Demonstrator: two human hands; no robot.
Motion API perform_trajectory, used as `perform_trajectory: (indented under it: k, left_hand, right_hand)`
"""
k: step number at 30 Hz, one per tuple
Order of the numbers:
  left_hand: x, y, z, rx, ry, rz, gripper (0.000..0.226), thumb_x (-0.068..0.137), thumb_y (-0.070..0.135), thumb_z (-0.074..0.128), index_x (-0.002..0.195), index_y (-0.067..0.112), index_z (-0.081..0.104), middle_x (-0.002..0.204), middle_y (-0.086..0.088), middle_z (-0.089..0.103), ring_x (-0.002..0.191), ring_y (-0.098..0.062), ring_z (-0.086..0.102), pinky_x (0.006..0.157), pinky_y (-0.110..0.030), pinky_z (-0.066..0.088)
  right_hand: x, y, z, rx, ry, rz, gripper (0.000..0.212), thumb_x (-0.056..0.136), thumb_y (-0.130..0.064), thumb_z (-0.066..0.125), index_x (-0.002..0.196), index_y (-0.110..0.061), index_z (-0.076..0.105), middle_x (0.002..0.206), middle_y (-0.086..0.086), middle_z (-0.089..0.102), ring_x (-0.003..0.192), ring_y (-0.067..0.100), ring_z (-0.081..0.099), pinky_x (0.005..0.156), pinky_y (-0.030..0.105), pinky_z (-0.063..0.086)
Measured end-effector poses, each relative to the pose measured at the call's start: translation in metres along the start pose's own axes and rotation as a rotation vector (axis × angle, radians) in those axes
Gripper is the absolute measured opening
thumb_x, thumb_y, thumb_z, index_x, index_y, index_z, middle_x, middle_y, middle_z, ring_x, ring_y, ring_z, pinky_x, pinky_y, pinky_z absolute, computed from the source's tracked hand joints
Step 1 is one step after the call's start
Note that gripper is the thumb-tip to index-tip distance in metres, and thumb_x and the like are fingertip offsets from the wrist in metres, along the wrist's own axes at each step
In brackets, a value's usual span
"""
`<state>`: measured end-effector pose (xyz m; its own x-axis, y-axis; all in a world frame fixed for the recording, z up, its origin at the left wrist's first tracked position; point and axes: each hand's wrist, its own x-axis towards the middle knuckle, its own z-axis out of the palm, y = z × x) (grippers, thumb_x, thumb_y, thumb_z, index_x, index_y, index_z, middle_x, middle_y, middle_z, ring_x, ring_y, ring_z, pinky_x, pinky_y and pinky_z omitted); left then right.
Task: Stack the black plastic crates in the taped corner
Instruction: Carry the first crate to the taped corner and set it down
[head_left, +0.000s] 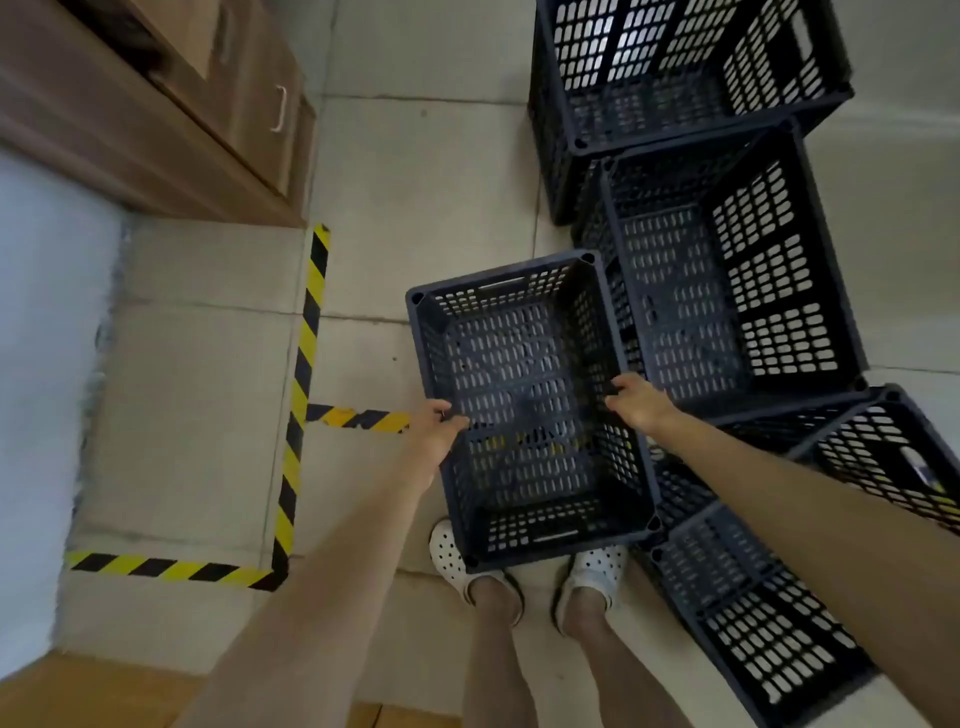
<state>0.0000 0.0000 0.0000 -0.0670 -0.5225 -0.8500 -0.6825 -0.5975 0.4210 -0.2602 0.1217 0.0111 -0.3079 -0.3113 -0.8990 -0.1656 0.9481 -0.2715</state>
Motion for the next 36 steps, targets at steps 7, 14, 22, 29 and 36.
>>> perform_trajectory:
  k: [7,14,22,29,36]
  left_hand:
    - [0.040,-0.026,0.023,0.146,0.001,0.004,0.080,0.090,0.017,0.067,0.153,0.023,0.018,0.154,-0.010,0.020,0.137,-0.034,0.032,0.109,-0.046,0.036]
    - [0.062,-0.055,0.036,-0.062,-0.010,-0.051,0.100,0.087,0.011,0.070,0.156,0.020,-0.002,0.159,-0.011,0.023,0.143,-0.031,0.029,0.115,-0.048,0.031]
    - [0.086,-0.068,0.025,-0.202,-0.014,-0.187,0.082,0.085,0.005,0.070,0.152,0.003,0.022,0.149,-0.017,0.041,0.130,-0.035,0.047,0.099,-0.041,0.045]
    - [0.064,-0.074,0.009,-0.331,0.022,-0.234,0.075,0.093,0.010,0.060,0.154,0.010,0.018,0.154,0.003,0.026,0.141,-0.030,0.031,0.112,-0.041,0.034]
    - [0.030,-0.070,-0.034,-0.340,0.131,-0.289,0.064,0.090,0.019,0.065,0.144,0.006,0.031,0.147,-0.016,0.041,0.129,-0.036,0.047,0.105,-0.052,0.043]
  right_hand:
    - [0.053,0.024,0.011,0.026,0.067,0.022,0.071,0.097,-0.026,0.055,0.154,-0.016,0.015,0.159,0.008,0.025,0.141,0.032,0.032,0.113,0.046,0.034]
    - [0.072,0.037,0.022,0.023,0.074,0.101,0.076,0.098,-0.030,0.054,0.155,-0.011,0.009,0.155,0.014,0.030,0.134,0.036,0.040,0.108,0.042,0.040]
    - [0.100,0.034,0.036,0.267,0.181,0.232,0.088,0.092,-0.025,0.065,0.155,-0.006,0.007,0.157,0.016,0.024,0.140,0.036,0.031,0.115,0.045,0.030]
    - [0.093,0.040,0.031,0.321,0.124,0.318,0.038,0.095,-0.008,0.058,0.130,0.000,0.046,0.124,0.014,0.054,0.093,0.026,0.049,0.079,0.034,0.040]
    - [0.064,-0.004,0.045,0.292,0.114,0.274,0.053,0.094,-0.015,0.061,0.141,-0.004,0.041,0.142,0.013,0.045,0.128,0.033,0.044,0.095,0.039,0.040]
